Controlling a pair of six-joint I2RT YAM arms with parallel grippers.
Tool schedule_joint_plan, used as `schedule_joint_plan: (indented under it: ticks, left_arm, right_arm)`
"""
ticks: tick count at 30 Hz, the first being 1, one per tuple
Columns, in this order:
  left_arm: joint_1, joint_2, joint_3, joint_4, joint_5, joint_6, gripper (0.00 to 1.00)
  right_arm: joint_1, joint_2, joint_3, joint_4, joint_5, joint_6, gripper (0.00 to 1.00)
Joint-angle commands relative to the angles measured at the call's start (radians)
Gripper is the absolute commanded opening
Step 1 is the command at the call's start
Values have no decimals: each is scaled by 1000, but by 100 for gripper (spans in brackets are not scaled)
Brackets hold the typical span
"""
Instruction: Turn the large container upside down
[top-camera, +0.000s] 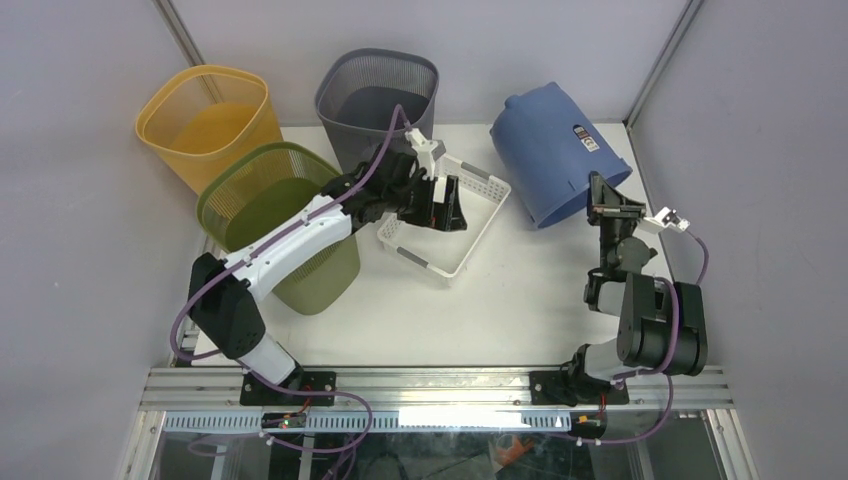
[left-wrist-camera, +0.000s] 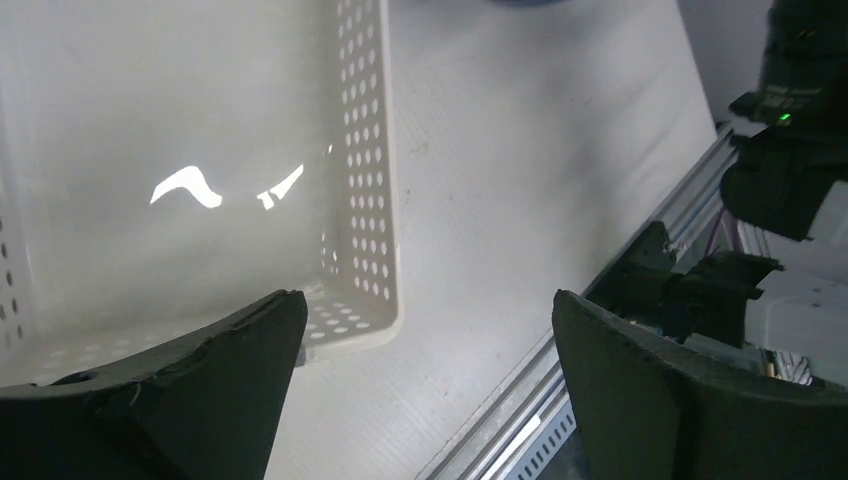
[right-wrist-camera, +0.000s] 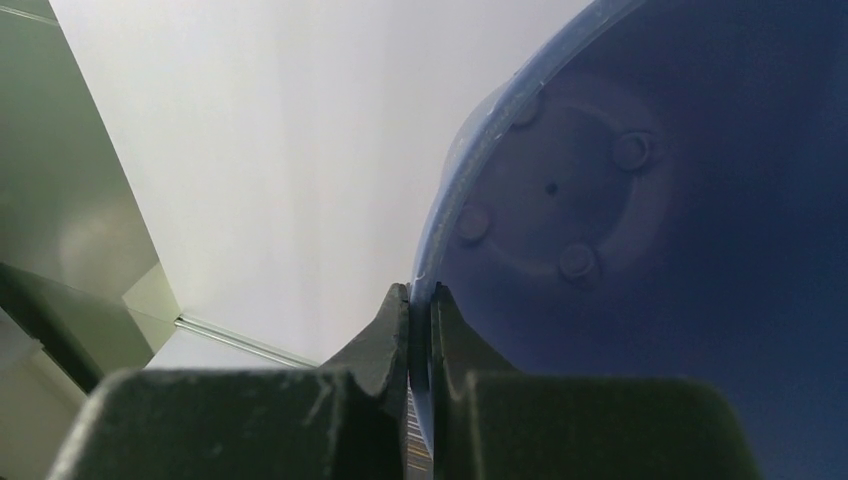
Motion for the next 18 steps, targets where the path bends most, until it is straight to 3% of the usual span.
schedule_joint_plan:
  ticks: [1,11,18]
  left_arm:
    - [2,29,192,6,44,8,99]
    - [96,282,629,-40,157,-160,99]
    - [101,358,706,-42,208,-208,99]
  right_arm:
    - [-56,-90,-18,168,-62,61,0]
    - [-102,-240,-162,168,-104,113,0]
    - [-124,-387,-221,166,-128,190,0]
